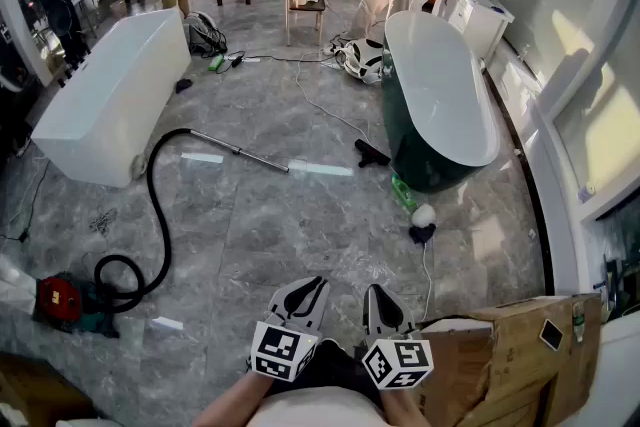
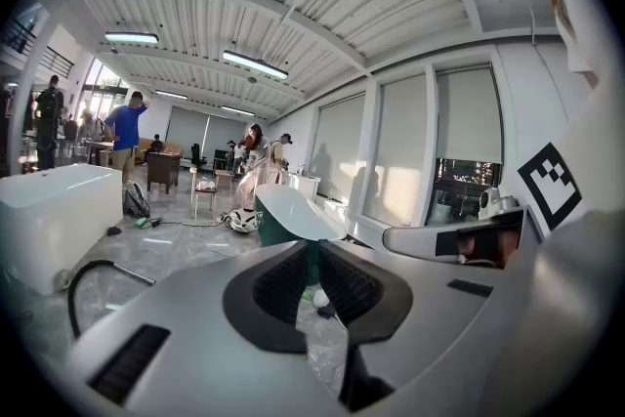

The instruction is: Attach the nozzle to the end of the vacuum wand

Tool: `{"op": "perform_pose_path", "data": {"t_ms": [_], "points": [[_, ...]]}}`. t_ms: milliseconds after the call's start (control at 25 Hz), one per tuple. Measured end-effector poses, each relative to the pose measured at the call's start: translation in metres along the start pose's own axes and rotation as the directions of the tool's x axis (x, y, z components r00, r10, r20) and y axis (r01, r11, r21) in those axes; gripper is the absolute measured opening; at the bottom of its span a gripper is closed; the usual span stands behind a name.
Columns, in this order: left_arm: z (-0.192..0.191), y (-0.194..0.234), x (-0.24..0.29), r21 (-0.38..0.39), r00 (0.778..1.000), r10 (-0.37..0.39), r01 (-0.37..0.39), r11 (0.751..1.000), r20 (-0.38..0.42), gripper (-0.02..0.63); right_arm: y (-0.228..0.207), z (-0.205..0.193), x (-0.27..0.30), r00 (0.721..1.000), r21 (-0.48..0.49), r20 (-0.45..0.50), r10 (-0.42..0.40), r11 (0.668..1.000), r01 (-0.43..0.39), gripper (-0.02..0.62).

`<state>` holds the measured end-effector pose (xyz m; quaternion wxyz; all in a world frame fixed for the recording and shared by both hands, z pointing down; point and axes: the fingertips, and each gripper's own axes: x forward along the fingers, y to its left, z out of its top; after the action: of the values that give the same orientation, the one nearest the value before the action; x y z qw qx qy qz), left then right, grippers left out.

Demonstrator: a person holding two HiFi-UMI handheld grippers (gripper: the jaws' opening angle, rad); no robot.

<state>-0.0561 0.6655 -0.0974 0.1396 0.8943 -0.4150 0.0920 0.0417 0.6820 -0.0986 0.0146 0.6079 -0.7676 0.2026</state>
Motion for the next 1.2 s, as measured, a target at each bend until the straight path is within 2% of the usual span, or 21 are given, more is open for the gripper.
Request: {"op": "perform_pose_path", "data": {"t_ms": [200,640,880,1200], "points": [[0.0,0.012,0.001,-0.009,1.0,0.012,-0.012,1.0,-0.001,0.043,0.007,0.004,0.007,1.0,-0.011,0.006,0.01,1.0,-0.01,0.02],[0.002,0.017,0.006,-0.012,1.0,-0.012,0.012,1.0,-0.006,0.043,0.01,0.007,0.018,1.0,-0.017,0.006,0.002,1.0,-0.002,0.02],[0.0,0.029,0.002,-0.02,1.0,-0.005,0.005,1.0,-0.01,0.043,0.016,0.006,0.022,0.999,0.02,0.031,0.023,1.0,-0.024,0.021],[-0.01,0.05,-0.002,-0.026,1.0,-0.016,0.016,1.0,-0.013,0.043,0.016,-0.008,0.03,0.999,0.052,0.04,-0.027,0.998,0.025,0.021]]}}
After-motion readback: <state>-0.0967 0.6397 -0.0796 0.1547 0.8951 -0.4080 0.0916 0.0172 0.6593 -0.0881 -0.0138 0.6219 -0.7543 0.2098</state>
